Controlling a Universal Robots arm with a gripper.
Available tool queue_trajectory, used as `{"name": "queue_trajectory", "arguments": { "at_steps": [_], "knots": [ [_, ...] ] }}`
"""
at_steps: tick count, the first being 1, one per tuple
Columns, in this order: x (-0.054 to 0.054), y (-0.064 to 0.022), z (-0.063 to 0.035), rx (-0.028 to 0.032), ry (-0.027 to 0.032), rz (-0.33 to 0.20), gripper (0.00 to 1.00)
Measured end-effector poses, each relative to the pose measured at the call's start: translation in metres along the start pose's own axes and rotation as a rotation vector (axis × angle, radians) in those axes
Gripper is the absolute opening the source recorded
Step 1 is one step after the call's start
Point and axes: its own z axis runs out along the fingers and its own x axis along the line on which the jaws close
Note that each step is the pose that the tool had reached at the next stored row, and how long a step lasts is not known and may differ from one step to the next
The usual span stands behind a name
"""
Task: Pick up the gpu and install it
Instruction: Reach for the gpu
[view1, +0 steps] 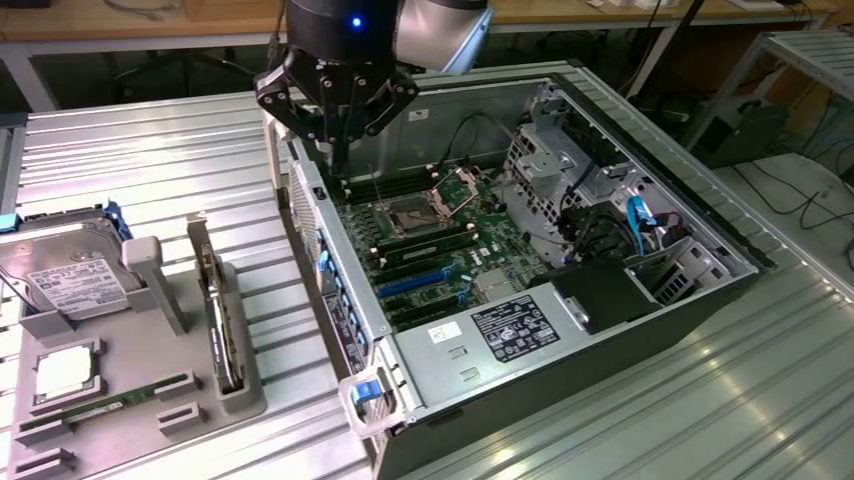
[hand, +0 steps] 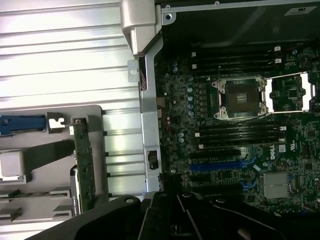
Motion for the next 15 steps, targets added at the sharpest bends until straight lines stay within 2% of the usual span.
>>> {"name": "queue_trajectory", "arguments": {
  "at_steps": [10, 15],
  "knots": [
    [0.016, -0.0119, 0.0000, -0.0003, -0.0006, -0.001, 0.11],
    [0.028, -0.0233, -0.0002, -0.0010, -0.0035, -0.001, 0.11]
  ]
}}
